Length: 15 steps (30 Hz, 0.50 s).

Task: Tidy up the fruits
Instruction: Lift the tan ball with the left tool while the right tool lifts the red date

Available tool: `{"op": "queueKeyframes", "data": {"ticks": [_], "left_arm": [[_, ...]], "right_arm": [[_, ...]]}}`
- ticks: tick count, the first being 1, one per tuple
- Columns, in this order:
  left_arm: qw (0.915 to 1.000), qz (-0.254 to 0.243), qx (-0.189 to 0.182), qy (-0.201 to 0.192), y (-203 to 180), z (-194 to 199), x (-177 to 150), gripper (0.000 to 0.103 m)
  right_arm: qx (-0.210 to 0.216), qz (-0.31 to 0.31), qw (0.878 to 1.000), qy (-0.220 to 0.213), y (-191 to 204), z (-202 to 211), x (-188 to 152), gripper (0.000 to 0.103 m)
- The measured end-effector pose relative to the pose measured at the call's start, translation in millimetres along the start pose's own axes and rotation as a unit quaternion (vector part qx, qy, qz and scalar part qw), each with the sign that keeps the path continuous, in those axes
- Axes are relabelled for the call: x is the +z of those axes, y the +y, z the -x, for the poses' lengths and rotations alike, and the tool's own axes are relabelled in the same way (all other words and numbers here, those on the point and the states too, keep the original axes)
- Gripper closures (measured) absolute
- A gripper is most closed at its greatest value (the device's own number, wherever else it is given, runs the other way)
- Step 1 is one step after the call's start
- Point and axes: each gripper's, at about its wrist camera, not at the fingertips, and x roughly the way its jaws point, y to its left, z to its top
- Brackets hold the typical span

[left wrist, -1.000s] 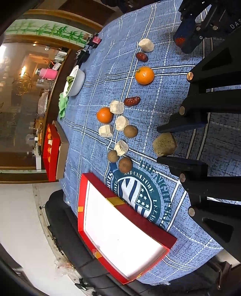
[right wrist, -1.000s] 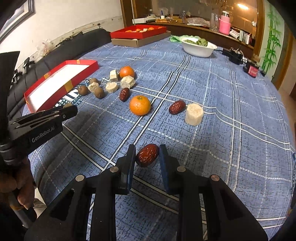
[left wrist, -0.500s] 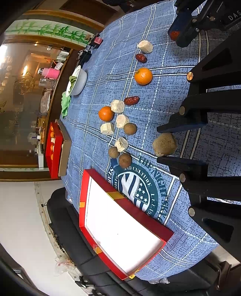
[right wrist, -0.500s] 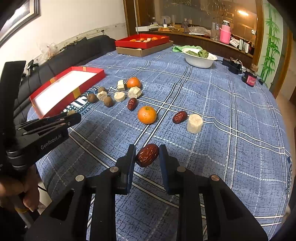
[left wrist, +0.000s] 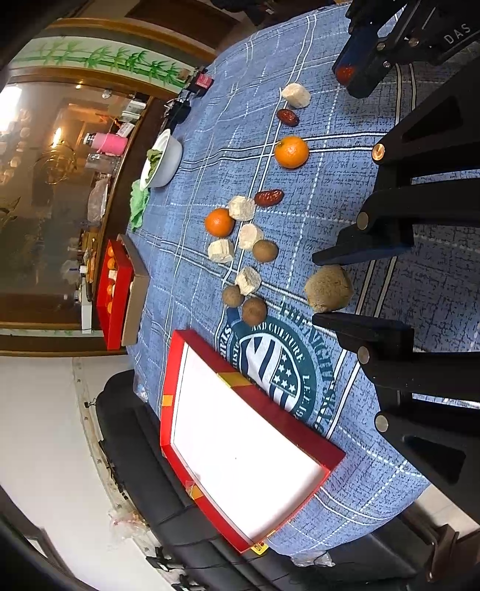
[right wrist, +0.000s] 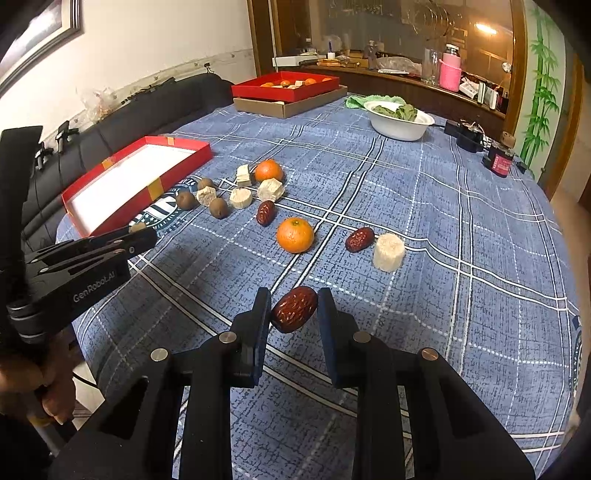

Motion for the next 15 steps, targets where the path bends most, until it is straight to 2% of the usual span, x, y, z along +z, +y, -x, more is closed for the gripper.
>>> {"op": "queueKeyframes", "data": {"ticks": [15], "left_arm": [[0.9997, 0.022, 0.002, -0.003, 22, 0, 3, 0.079]], "right_arm": [[-0.002, 0.019, 1.000, 0.010, 15, -13, 12, 0.078]]}}
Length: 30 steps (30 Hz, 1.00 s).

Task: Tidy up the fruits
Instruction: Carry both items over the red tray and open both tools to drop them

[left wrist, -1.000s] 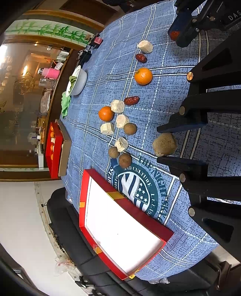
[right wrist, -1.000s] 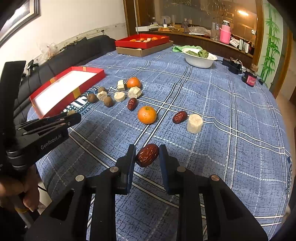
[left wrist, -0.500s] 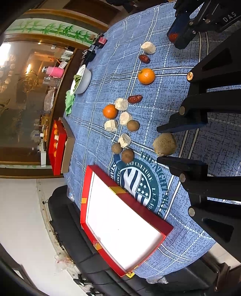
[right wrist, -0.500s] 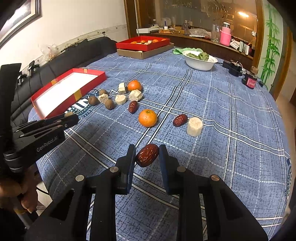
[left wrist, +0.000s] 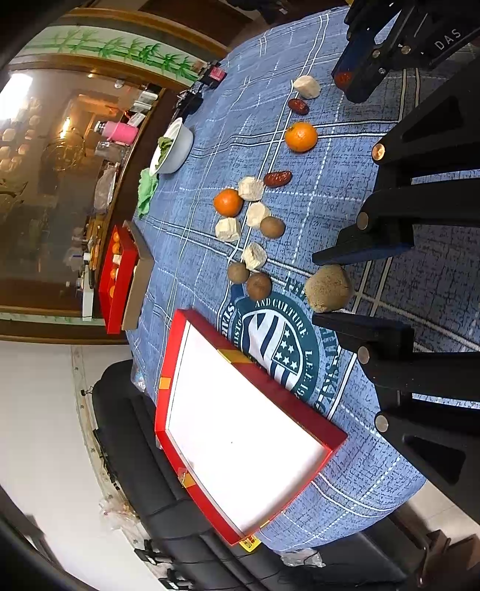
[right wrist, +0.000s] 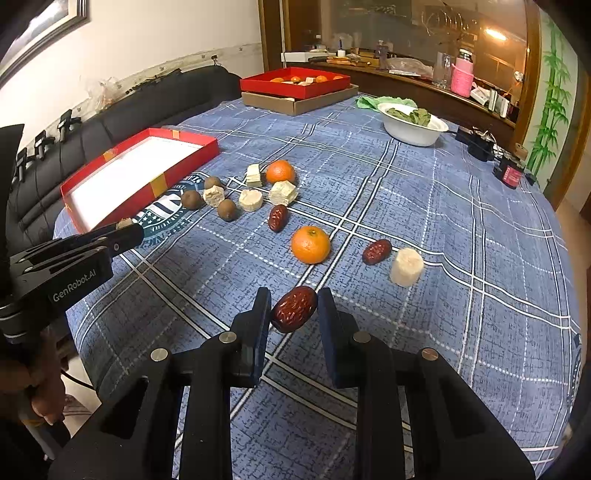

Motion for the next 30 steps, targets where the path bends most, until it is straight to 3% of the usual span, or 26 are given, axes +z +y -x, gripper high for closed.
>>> {"op": "queueKeyframes", "data": {"ticks": [16, 30], "left_arm": [[0.9991, 0.035, 0.016, -0.015, 44, -1, 17, 0.079], [0.9930, 0.075, 0.089, -0.022, 109, -19, 54, 0.079]], "right_arm": [[0.008, 0.041, 0.999, 0.006, 35, -19, 27, 0.078], [0.057, 0.096, 0.994, -0.021, 103, -54, 98, 0.078]]}}
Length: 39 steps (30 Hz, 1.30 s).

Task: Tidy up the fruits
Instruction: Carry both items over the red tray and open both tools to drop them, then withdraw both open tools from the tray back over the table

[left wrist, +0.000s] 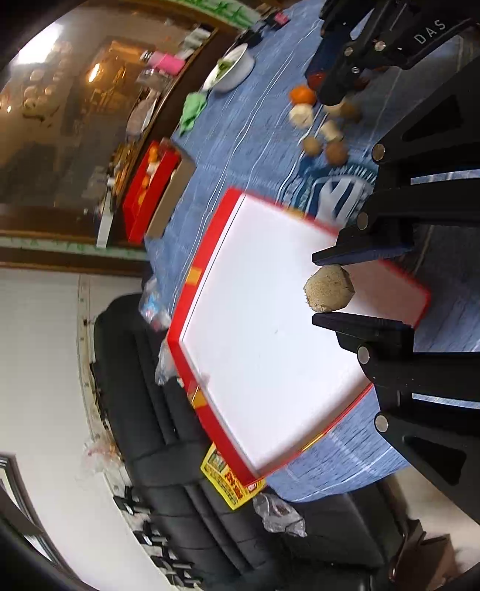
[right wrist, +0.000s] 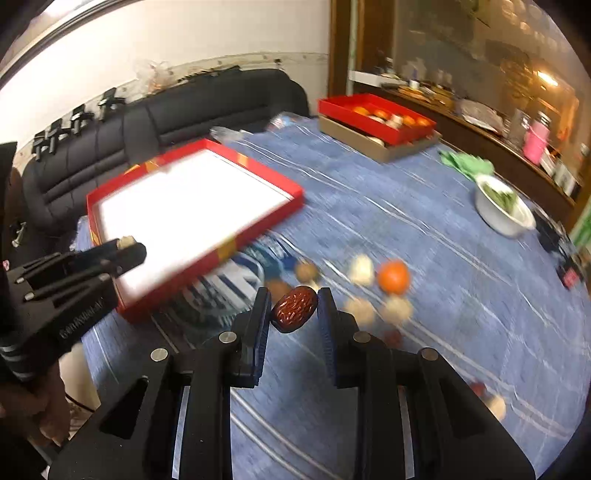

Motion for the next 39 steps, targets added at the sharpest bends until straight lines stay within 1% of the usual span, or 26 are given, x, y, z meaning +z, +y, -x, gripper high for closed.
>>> {"op": "queueKeyframes", "data": {"ticks": [3, 5, 8, 10, 11, 13, 14, 15, 16, 17, 18, 19, 20, 22, 24, 25, 26, 27, 28, 30, 32, 34, 36, 37, 39], "left_arm": [[0.9997, 0.014, 0.018, 0.004, 15, -13, 11, 0.079], [0.9993, 0.020, 0.029, 0.010, 22, -23, 15, 0.079], [0.9986, 0.026, 0.038, 0.027, 29, -39, 19, 0.079], [0.9980, 0.029, 0.044, 0.034, 32, -49, 21, 0.079], [0.9978, 0.030, 0.046, 0.037, 34, -53, 22, 0.079], [0.9970, 0.032, 0.045, 0.055, 36, -63, 21, 0.079], [0.9963, 0.033, 0.042, 0.067, 36, -67, 20, 0.076], [0.9957, 0.033, 0.040, 0.076, 36, -71, 18, 0.072], [0.9954, 0.031, 0.036, 0.083, 35, -74, 16, 0.061], [0.9961, 0.028, 0.033, 0.077, 33, -73, 15, 0.048], [0.9959, 0.024, 0.041, 0.077, 31, -72, 12, 0.041], [0.9961, 0.016, 0.041, 0.076, 29, -71, 10, 0.038], [0.9964, 0.007, 0.041, 0.074, 26, -69, 8, 0.038], [0.9969, 0.005, 0.041, 0.067, 25, -62, 3, 0.038], [0.9974, 0.015, 0.031, 0.063, 27, -51, -1, 0.038], [0.9981, 0.024, 0.023, 0.051, 29, -42, -5, 0.038], [0.9986, 0.030, 0.016, 0.040, 29, -34, -9, 0.038], [0.9989, 0.034, 0.011, 0.031, 30, -27, -12, 0.038], [0.9991, 0.041, 0.002, 0.012, 32, -15, -19, 0.038], [0.9982, 0.055, -0.010, -0.021, 36, 5, -31, 0.037], [0.9965, 0.068, -0.017, -0.045, 42, 22, -46, 0.037], [0.9945, 0.079, -0.016, -0.067, 50, 40, -64, 0.037], [0.9934, 0.086, -0.006, -0.076, 56, 51, -78, 0.037], [0.9934, 0.088, 0.000, -0.074, 57, 54, -84, 0.037], [0.9938, 0.086, 0.001, -0.071, 54, 59, -92, 0.037]], "right_arm": [[0.016, 0.004, 1.000, -0.007, 10, -16, 20, 0.078], [0.035, 0.001, 0.999, -0.010, 17, -30, 33, 0.078], [0.056, -0.002, 0.998, -0.008, 29, -54, 51, 0.078], [0.075, -0.005, 0.997, 0.002, 37, -74, 61, 0.078], [0.078, -0.007, 0.997, 0.009, 42, -85, 66, 0.078], [0.078, -0.007, 0.997, 0.022, 50, -102, 72, 0.078], [0.080, -0.008, 0.996, 0.028, 53, -109, 73, 0.078], [0.081, -0.010, 0.996, 0.035, 54, -116, 73, 0.078], [0.082, -0.016, 0.995, 0.048, 55, -125, 73, 0.077], [0.081, -0.018, 0.995, 0.059, 54, -131, 72, 0.077], [0.079, -0.020, 0.994, 0.070, 54, -136, 71, 0.073], [0.078, -0.020, 0.994, 0.077, 54, -139, 69, 0.060], [0.086, -0.018, 0.994, 0.072, 54, -136, 67, 0.052], [0.086, -0.020, 0.994, 0.057, 49, -123, 64, 0.050], [0.091, -0.035, 0.995, 0.030, 36, -99, 63, 0.049], [0.093, -0.045, 0.995, 0.016, 28, -85, 60, 0.045], [0.091, -0.055, 0.994, 0.006, 18, -71, 56, 0.043], [0.093, -0.065, 0.994, -0.002, 8, -58, 51, 0.043], [0.095, -0.075, 0.993, -0.012, -5, -43, 44, 0.043], [0.083, -0.091, 0.992, -0.032, -31, -13, 27, 0.043], [0.062, -0.116, 0.990, -0.049, -63, 19, 1, 0.041], [0.043, -0.145, 0.987, -0.052, -95, 43, -26, 0.041], [0.020, -0.168, 0.984, -0.048, -120, 58, -51, 0.041], [0.007, -0.185, 0.982, -0.044, -136, 68, -70, 0.041], [-0.006, -0.206, 0.978, -0.035, -157, 78, -91, 0.041]]}}
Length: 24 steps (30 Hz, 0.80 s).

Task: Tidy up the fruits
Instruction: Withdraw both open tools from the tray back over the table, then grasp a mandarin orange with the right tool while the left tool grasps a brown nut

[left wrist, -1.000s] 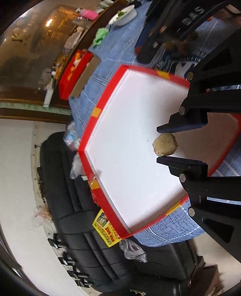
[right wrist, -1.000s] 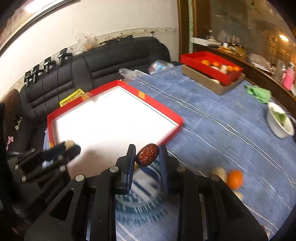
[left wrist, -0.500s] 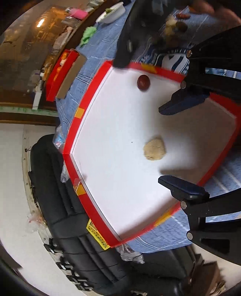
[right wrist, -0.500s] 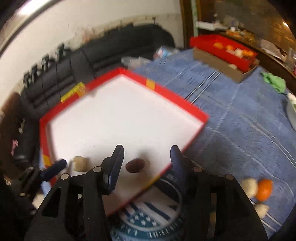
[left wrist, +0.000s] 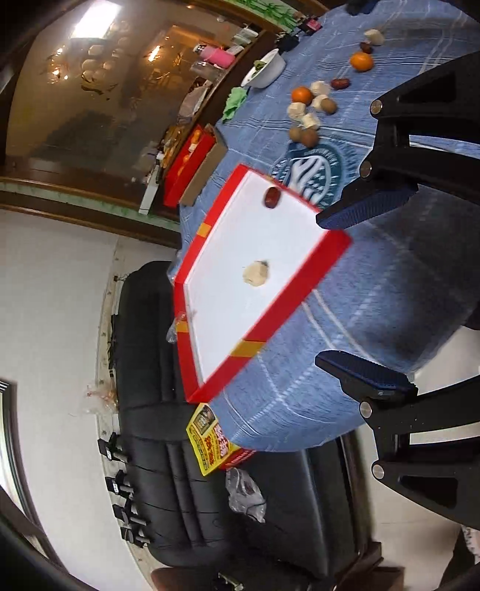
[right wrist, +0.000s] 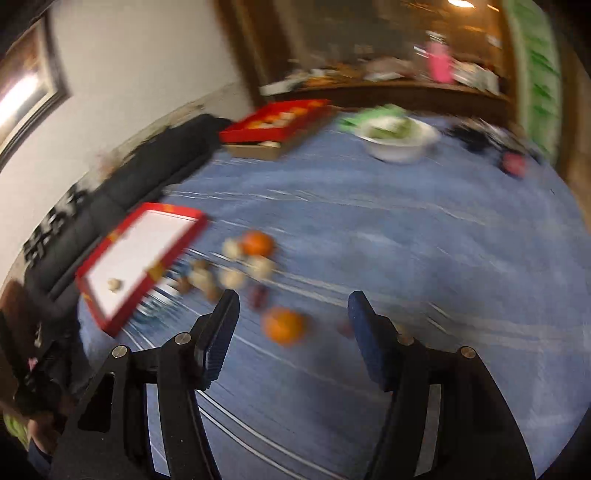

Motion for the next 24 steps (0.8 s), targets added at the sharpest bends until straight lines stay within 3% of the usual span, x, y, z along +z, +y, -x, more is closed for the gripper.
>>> {"op": "queueKeyframes", "data": {"ticks": [4, 6, 10, 16, 21, 24], "left_arm": [[0.9988, -0.042, -0.023, 0.010, -29, 3, -9, 0.037], [0.9954, -0.076, -0.047, 0.035, -51, -5, -15, 0.037], [0.9889, -0.116, -0.071, 0.059, -79, -6, -30, 0.037], [0.9839, -0.145, -0.079, 0.069, -98, -4, -37, 0.037], [0.9822, -0.149, -0.089, 0.072, -110, -9, -28, 0.037], [0.9792, -0.156, -0.102, 0.080, -124, -20, -19, 0.037]], "right_arm": [[-0.021, -0.029, 0.999, 0.024, -36, 5, -23, 0.042], [-0.019, -0.031, 0.999, 0.036, -39, 3, -33, 0.042], [-0.006, 0.001, 0.999, 0.052, -17, -8, -38, 0.042], [0.018, 0.059, 0.996, 0.065, 25, -37, -32, 0.042], [-0.022, 0.083, 0.994, 0.073, 41, -65, -10, 0.052], [-0.031, 0.089, 0.990, 0.102, 40, -89, -9, 0.067]]}}
